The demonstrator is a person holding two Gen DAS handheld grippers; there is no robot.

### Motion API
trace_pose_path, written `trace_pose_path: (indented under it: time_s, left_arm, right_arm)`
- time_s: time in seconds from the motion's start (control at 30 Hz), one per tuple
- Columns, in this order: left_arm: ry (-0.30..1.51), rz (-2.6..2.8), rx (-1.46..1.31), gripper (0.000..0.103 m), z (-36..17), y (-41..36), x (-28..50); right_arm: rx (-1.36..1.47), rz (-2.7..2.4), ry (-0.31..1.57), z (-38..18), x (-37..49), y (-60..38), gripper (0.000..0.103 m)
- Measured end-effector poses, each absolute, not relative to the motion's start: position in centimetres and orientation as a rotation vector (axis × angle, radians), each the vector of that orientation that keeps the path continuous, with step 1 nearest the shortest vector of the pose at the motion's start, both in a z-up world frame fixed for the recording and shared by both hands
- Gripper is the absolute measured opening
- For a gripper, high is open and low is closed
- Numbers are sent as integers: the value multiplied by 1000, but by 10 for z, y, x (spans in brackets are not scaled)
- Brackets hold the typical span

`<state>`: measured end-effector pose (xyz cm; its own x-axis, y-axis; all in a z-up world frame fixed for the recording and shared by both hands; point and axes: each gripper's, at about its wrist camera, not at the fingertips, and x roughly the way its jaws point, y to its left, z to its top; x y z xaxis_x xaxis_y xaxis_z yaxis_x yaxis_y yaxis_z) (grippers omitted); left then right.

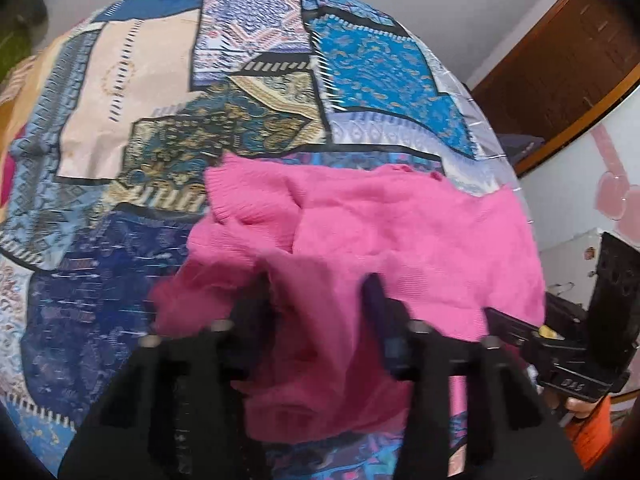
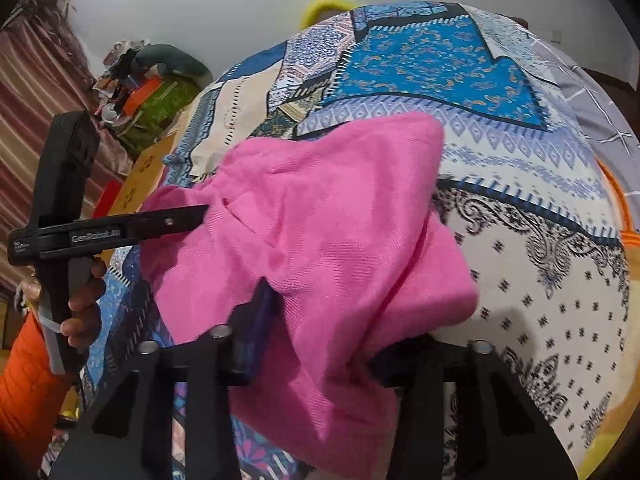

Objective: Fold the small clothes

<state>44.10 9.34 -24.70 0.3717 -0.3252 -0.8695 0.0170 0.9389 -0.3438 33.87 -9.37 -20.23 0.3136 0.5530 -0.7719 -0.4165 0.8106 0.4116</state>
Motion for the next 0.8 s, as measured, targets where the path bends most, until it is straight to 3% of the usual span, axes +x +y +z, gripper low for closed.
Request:
trace_pose_path:
  time_s: [0.07, 0.17, 0.8]
  left_arm:
    - [1174, -214, -302, 23, -247, 90, 441]
    - [1150, -194, -298, 17, -243, 86, 436]
    - [897, -113, -196, 14, -109, 124, 316]
  right_arm:
    - [145, 651, 1071, -202, 339, -92, 22]
    - [128, 660, 1058, -197, 338, -90, 18]
    - [95, 772, 908, -90, 272, -53, 16]
